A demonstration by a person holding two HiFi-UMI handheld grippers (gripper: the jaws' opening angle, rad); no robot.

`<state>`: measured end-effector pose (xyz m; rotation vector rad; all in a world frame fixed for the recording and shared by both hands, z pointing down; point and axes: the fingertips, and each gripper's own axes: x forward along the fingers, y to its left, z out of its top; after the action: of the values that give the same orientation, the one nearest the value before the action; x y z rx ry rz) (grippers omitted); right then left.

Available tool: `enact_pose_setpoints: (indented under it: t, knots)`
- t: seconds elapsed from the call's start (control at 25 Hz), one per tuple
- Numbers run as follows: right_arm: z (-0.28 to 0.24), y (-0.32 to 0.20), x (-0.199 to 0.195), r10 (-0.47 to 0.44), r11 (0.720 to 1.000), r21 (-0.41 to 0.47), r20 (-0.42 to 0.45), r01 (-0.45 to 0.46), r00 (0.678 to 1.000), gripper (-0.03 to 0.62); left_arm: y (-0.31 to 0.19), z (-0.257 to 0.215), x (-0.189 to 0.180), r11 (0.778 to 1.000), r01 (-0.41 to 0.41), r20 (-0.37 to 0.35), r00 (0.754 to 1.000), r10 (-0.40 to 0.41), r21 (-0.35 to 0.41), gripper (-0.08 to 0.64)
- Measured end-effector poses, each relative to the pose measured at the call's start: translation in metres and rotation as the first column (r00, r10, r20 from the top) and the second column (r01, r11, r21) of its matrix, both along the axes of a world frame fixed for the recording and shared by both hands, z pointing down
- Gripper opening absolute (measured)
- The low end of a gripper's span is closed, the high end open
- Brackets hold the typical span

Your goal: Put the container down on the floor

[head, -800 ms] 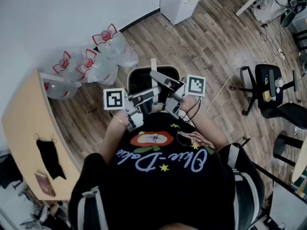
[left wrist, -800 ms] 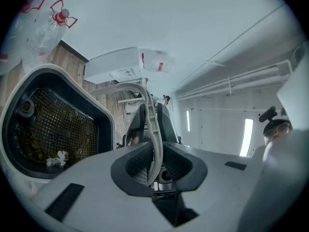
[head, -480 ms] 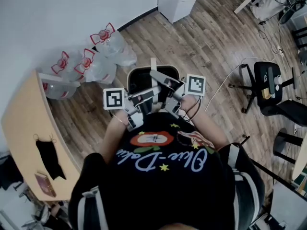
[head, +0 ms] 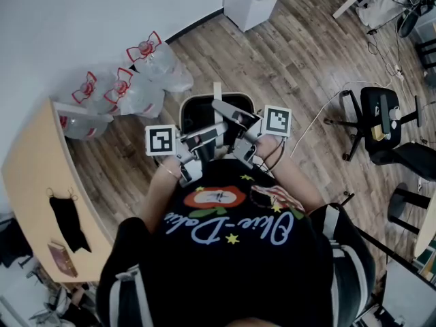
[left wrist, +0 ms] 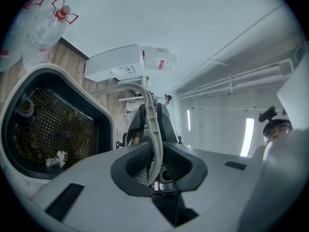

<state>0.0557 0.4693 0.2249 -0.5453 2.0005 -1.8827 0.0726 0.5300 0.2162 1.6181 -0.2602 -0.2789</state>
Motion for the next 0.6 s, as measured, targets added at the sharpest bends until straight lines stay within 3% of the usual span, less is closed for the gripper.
enact_pose_setpoints:
  t: [0.12,0.48,0.6]
  knots:
    - [0.003,-0.003,-0.003,0.000,1.000,0.002,0.003,0.000,1.000,0.077,-0.003,0.003,-0.004,1.000,0.001,0.002,1.000,-0.001,0.005,0.052]
    - [-0.001,0.004,0.095,-0.014,1.000,0.017,0.037,0.014,0.999,0.077,0.004,0.002,0.095,1.000,0.012,0.056,0.998,-0.012,0.004,0.052]
    - [-0.002,0.010,0.092,-0.020,1.000,0.002,0.036,0.020,0.999,0.077,0.009,0.000,0.093,1.000,0.012,0.050,0.999,-0.013,0.022,0.052]
